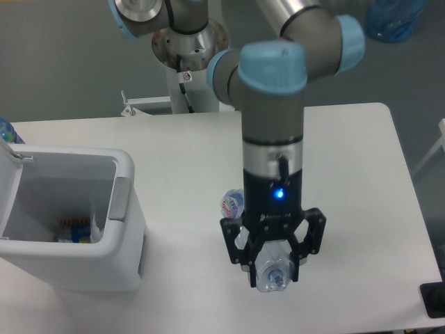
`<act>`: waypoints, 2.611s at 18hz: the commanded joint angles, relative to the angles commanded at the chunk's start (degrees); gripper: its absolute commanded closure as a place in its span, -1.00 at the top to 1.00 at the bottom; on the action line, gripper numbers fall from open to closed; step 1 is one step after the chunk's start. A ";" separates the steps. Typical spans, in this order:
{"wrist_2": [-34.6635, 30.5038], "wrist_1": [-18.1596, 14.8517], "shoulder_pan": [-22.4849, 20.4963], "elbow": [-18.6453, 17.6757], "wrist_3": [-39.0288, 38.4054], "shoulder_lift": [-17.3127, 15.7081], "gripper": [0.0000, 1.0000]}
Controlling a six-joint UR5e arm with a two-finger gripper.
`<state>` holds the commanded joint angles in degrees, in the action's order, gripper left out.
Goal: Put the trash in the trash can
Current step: 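Carry the hanging bottle over the trash bin, then lower the bottle into the bin and open the gripper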
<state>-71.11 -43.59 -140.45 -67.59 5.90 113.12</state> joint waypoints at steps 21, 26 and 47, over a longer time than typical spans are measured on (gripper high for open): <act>7.48 0.00 3.77 -1.05 -8.97 -6.07 -0.01; 7.48 0.00 7.29 -1.49 -8.80 -5.63 -0.01; 7.57 0.00 17.84 -4.92 -7.04 -3.08 1.00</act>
<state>-63.54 -43.59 -122.61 -72.51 -1.14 110.04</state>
